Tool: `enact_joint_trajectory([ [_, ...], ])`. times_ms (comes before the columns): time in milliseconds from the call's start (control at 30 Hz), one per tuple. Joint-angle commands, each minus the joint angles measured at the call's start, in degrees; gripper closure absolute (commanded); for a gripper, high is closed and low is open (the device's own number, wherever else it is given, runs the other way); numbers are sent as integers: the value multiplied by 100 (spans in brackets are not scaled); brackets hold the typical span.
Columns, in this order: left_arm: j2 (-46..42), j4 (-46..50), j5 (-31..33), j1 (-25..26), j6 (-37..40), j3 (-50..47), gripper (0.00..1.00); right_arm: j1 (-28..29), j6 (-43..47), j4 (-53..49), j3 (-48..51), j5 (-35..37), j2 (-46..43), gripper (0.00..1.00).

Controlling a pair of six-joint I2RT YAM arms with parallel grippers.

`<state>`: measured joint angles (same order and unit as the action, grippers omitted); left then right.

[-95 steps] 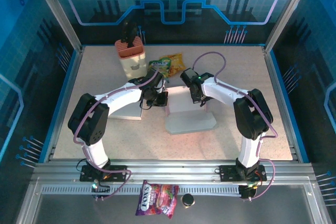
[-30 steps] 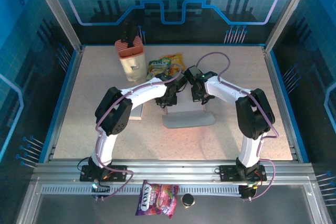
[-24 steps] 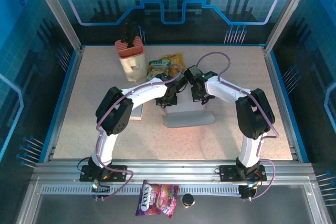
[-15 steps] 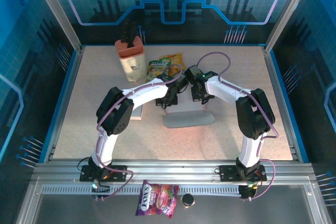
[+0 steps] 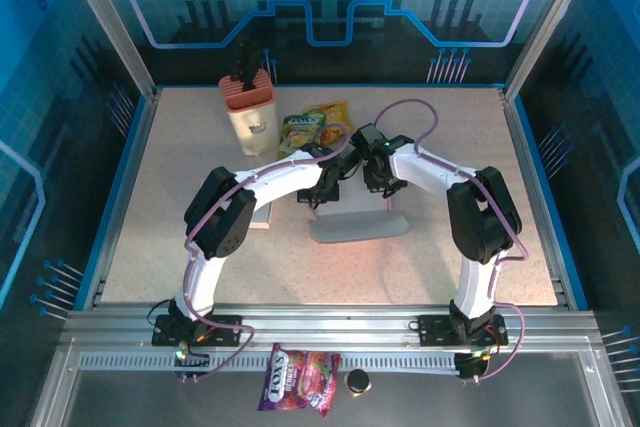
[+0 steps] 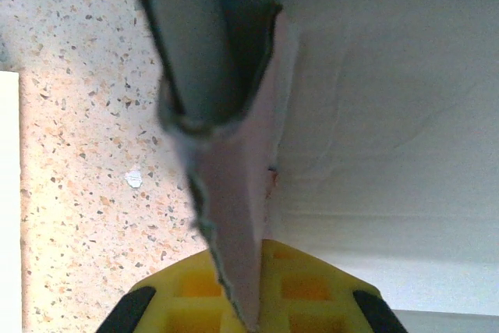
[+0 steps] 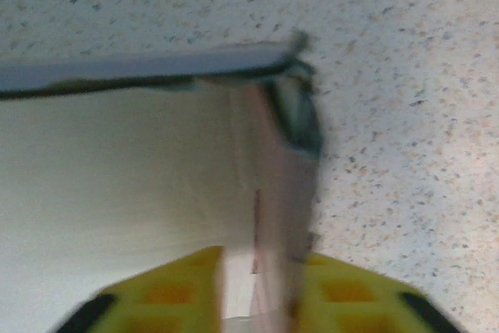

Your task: Fold the paper box

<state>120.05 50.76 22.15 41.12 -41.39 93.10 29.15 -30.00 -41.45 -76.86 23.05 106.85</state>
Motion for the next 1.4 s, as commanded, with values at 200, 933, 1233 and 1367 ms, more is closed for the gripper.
enact_joint_trajectory([
  [200,176,141,353,49,587,-79,100,-652,101,495,490,-1835,-1135,43],
  [933,742,666,778,59,904,605,100,-857,-13,722,1006,-2265,-848,61],
  [1233,732,617,716,71,902,659,100,-816,-50,652,973,-2155,-718,73],
  [1367,718,589,651,68,950,719,100,-805,-76,629,997,-2054,-684,78],
])
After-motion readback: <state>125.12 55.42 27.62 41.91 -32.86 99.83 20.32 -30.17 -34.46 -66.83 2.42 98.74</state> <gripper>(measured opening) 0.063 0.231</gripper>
